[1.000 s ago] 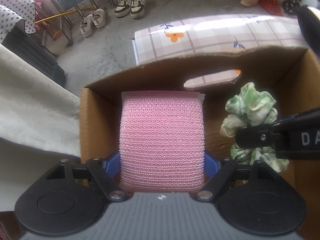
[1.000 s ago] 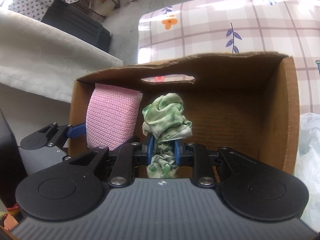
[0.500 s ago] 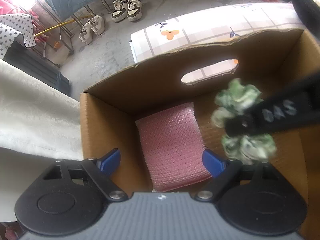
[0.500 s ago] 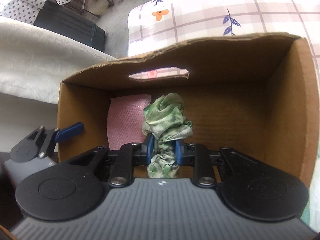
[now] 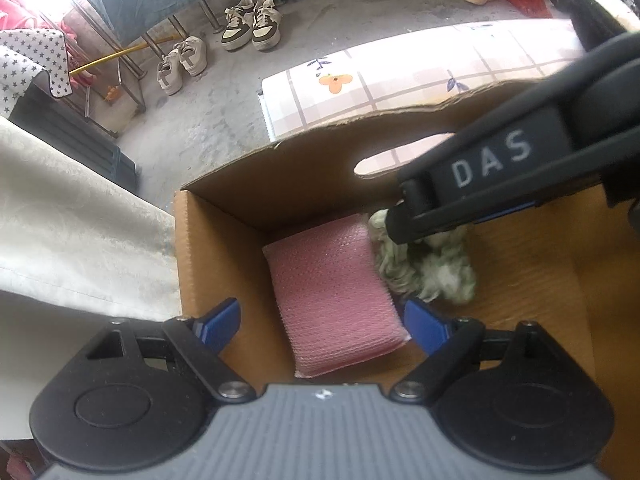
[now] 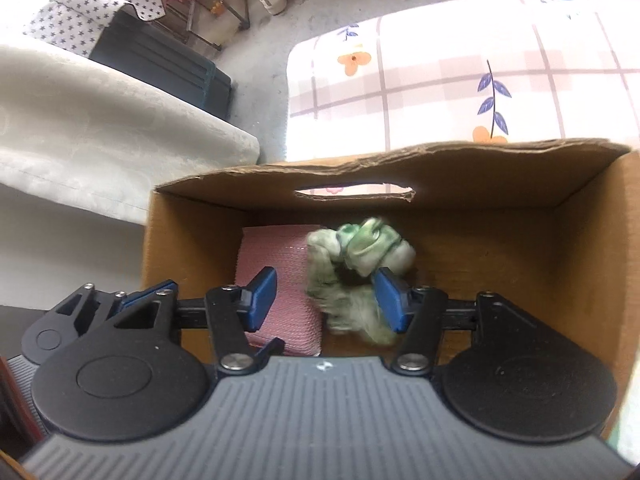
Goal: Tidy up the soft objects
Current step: 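Open the left tool to drop the pad while the right tool releases the scrunchie into the box, then move both tools back over the pile on the bed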
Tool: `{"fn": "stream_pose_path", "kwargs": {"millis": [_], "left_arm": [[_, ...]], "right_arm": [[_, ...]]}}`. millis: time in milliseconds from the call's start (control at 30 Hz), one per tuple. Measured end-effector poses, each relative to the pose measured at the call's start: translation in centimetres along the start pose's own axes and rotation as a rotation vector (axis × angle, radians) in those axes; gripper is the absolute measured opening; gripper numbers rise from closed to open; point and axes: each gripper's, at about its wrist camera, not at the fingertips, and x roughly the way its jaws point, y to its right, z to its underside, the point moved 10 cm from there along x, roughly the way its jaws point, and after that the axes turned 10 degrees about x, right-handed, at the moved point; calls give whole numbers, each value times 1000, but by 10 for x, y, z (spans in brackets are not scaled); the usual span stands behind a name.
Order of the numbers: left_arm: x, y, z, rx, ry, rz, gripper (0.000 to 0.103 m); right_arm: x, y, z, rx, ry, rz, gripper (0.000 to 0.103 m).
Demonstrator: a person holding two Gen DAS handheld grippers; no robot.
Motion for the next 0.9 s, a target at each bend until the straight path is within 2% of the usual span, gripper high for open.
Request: {"fn": "stream_pose_path", "kwargs": {"millis": [333, 500, 700, 900], "left_arm": [[-63, 8, -2, -96, 30, 9, 90], [-107, 26, -5, -140, 30, -39, 90], [-158, 79, -20, -226, 10, -60, 90], [-193, 164, -45, -323, -5, -9, 90]], "right_arm": [[-87, -12, 10, -15, 79, -168, 56], [-146, -1, 20, -12, 106, -287, 57], [-222, 43, 36, -27, 99, -376, 57], [-310, 122, 39, -76, 97, -376, 57]]}}
